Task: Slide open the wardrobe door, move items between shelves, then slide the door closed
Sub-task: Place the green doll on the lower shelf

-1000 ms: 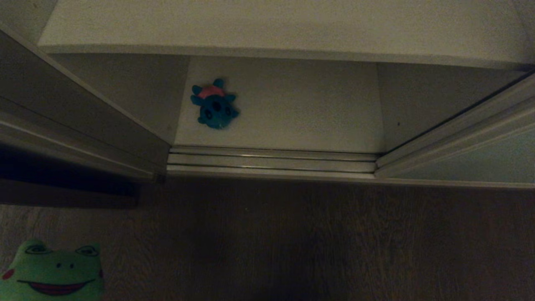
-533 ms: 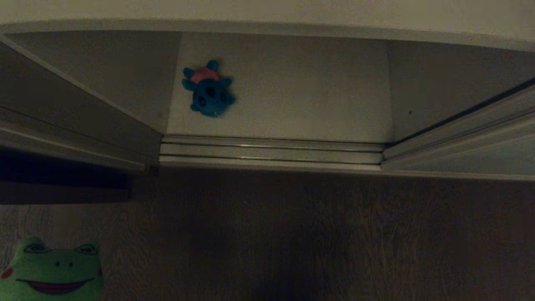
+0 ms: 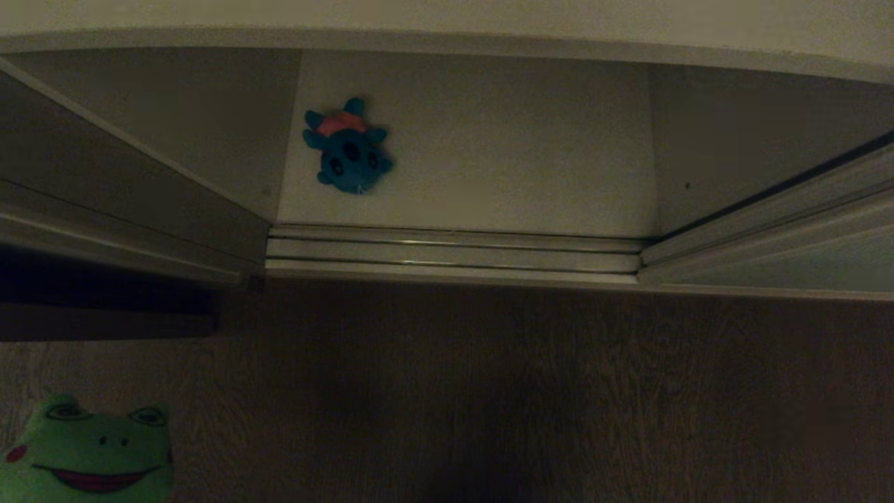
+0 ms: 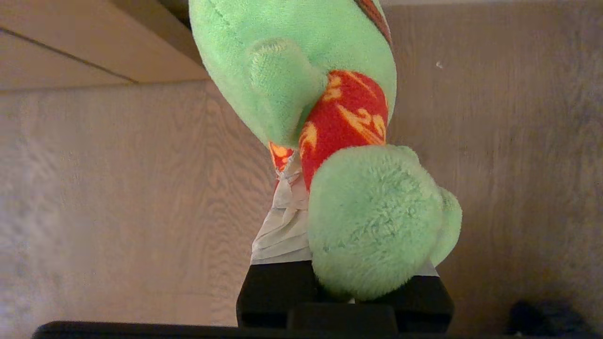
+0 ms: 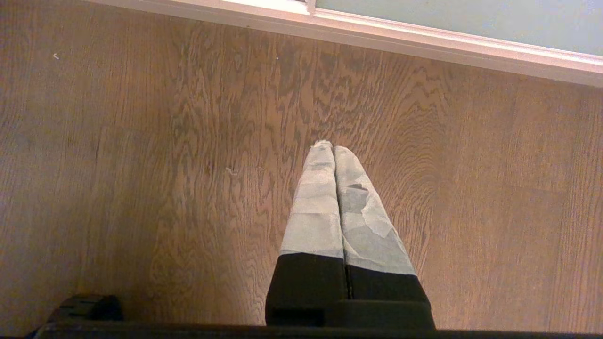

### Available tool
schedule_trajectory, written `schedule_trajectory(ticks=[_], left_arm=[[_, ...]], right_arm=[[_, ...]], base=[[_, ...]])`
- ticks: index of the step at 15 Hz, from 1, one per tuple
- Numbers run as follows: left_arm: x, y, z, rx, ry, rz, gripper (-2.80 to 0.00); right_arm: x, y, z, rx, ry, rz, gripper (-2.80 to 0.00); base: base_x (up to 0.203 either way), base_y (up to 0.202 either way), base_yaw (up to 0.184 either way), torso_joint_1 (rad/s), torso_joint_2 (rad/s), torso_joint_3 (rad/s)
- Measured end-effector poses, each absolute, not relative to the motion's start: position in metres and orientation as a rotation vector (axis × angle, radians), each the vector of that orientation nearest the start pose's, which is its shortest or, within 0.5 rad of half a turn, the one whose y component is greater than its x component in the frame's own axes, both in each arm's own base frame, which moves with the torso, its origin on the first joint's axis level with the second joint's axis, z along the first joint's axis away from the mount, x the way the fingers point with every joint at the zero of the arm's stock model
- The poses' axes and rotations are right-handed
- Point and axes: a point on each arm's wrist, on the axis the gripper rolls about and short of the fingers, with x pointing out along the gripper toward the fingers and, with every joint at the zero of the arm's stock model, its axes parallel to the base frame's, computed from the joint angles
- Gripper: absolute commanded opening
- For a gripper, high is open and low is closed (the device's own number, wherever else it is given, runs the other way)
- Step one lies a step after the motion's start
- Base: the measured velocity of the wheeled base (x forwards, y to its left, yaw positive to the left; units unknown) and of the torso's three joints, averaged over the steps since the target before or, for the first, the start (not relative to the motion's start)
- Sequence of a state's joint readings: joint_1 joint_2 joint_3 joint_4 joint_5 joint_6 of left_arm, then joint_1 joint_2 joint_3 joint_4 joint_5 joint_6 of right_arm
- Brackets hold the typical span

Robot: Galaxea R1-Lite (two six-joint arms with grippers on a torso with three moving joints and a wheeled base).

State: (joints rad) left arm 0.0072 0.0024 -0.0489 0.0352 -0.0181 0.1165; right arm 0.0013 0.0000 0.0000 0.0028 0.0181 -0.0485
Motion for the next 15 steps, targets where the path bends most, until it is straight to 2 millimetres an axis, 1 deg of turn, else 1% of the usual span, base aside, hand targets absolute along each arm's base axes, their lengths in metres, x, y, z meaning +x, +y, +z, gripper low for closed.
schedule_trajectory(ticks=[1,3,5,6,9,12,15], left_arm=[[-0.030,-0.001,0.097,0.122,-0.033,-0.017,-2.80],[-0.031,-0.002,0.116,0.110,0.003,-0.051,-2.80],[-0.021,-0.003,0.134,0.078,0.077,-0.104,-2.80],[-0.010,-0.003,0.142,0.055,0.132,-0.139,-2.80],[0.033,-0.005,0.158,-0.011,0.296,-0.232,-2.80],[0.087,-0.008,0.166,-0.053,0.420,-0.323,-2.80],[0.144,-0.021,0.171,-0.059,0.483,-0.425,-2.80]], right_arm=[[-0.023,0.000,0.075,-0.048,0.003,0.019,-2.80],[-0.023,0.000,0.075,-0.048,0.002,0.019,-2.80],[-0.023,0.000,0.075,-0.048,0.002,0.019,-2.80],[-0.023,0.000,0.075,-0.048,0.002,0.019,-2.80],[-0.023,0.000,0.075,-0.048,0.002,0.019,-2.80],[-0.023,0.000,0.075,-0.048,0.003,0.019,-2.80],[-0.023,0.000,0.075,-0.048,0.002,0.020,-2.80]], base=[[0.000,0.000,0.000,0.000,0.00,0.000],[0.000,0.000,0.000,0.000,0.00,0.000],[0.000,0.000,0.000,0.000,0.00,0.000],[0.000,0.000,0.000,0.000,0.00,0.000],[0.000,0.000,0.000,0.000,0.00,0.000],[0.000,0.000,0.000,0.000,0.00,0.000],[0.000,0.000,0.000,0.000,0.00,0.000]])
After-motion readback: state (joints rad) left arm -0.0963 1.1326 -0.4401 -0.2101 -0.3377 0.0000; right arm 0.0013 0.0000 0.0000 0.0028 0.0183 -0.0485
